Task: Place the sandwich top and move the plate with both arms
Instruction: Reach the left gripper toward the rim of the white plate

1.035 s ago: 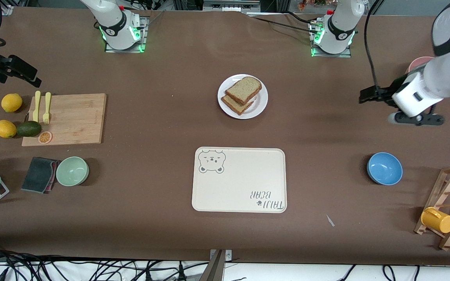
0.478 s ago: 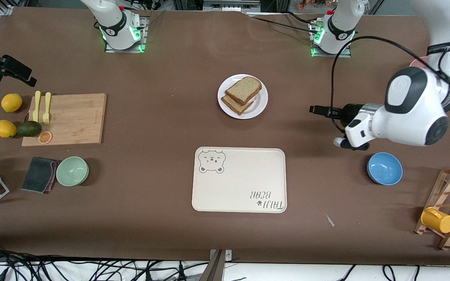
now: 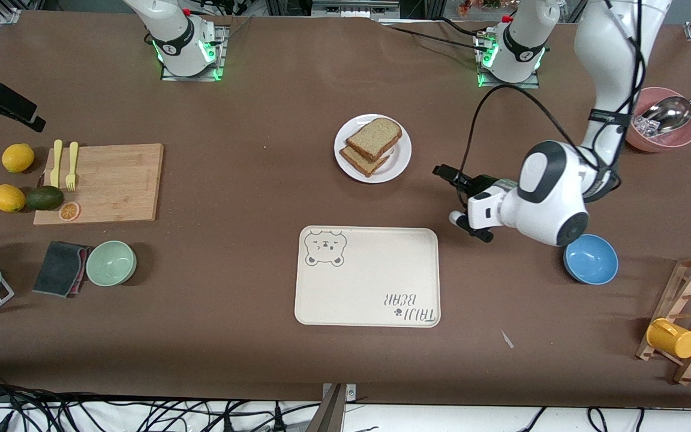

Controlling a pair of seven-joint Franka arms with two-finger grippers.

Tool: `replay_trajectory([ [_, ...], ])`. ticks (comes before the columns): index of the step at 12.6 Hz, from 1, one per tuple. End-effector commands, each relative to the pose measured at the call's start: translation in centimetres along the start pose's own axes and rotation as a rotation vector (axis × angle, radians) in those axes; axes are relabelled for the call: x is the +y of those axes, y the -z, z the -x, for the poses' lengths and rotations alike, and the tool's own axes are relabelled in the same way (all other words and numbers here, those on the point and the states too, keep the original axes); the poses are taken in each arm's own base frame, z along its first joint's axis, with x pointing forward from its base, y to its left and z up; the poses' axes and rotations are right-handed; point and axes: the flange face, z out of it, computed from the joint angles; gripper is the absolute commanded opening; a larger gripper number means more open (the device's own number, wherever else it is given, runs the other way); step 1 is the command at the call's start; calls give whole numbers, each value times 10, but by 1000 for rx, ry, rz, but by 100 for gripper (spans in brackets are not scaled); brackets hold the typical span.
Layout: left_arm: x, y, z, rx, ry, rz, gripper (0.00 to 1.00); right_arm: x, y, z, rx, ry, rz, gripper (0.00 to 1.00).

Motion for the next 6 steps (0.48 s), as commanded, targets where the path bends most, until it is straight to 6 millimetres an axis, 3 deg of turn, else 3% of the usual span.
replay_trajectory([
  [1,1,-40,5,61,-68,33,100,2,10,5,-1,-1,-19,100],
  [3,-2,-71,7,93,-62,1,98,8,15,4,10,-13,-21,100],
  [5,8,-109,9,142,-59,-12,95,8,26,5,33,-10,-26,100],
  [6,9,-113,8,155,-64,-21,92,10,25,4,31,-15,-27,100],
])
